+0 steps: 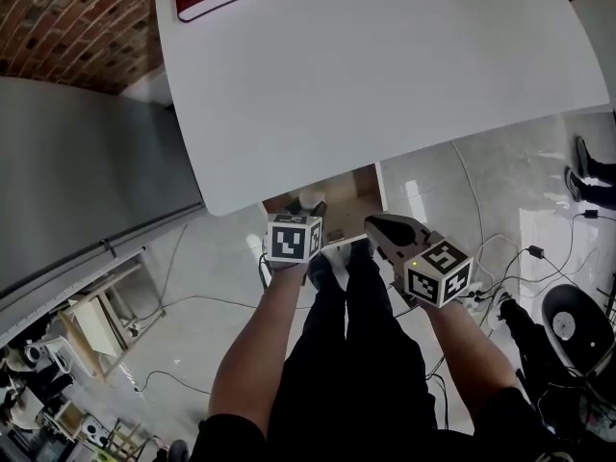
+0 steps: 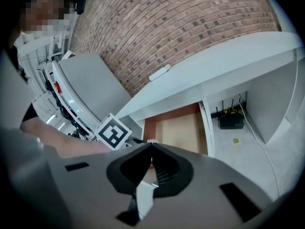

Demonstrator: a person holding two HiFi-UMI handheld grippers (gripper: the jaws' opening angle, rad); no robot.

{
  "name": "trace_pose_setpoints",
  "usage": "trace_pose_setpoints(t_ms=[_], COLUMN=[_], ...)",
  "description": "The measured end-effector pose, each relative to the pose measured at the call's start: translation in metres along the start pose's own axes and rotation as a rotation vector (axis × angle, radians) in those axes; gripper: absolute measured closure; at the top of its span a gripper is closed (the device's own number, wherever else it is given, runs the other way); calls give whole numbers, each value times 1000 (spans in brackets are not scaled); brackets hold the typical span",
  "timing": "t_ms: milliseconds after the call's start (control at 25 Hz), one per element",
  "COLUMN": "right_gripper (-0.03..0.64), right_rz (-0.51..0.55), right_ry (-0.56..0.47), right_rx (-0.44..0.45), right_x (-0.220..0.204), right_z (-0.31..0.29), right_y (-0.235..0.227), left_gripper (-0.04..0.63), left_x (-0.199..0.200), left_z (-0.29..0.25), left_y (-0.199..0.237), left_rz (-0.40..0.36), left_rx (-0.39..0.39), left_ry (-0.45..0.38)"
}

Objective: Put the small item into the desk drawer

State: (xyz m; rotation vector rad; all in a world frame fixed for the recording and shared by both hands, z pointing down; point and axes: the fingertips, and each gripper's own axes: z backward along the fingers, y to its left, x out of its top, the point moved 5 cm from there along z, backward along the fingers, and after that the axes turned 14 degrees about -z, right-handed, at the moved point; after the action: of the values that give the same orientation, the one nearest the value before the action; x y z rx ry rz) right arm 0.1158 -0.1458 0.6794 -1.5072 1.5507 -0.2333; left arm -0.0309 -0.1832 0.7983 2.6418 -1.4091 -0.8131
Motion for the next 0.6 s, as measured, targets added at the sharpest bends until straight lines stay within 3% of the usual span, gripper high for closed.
trace_pose_setpoints(t_ms=[280,600], right_gripper=[604,604], right_rz=[37,1], right_ry=[-8,-4], right_rx=[6,-39], right_x=[5,-15], right_z=[-4,3], right_y=[8,-10], left_gripper=[405,403], left_x=[-3,-11], left_z=[-30,-49], left_y=[11,24], left_rz=[7,-5], left_rx=[-11,22], left_ry=[4,29])
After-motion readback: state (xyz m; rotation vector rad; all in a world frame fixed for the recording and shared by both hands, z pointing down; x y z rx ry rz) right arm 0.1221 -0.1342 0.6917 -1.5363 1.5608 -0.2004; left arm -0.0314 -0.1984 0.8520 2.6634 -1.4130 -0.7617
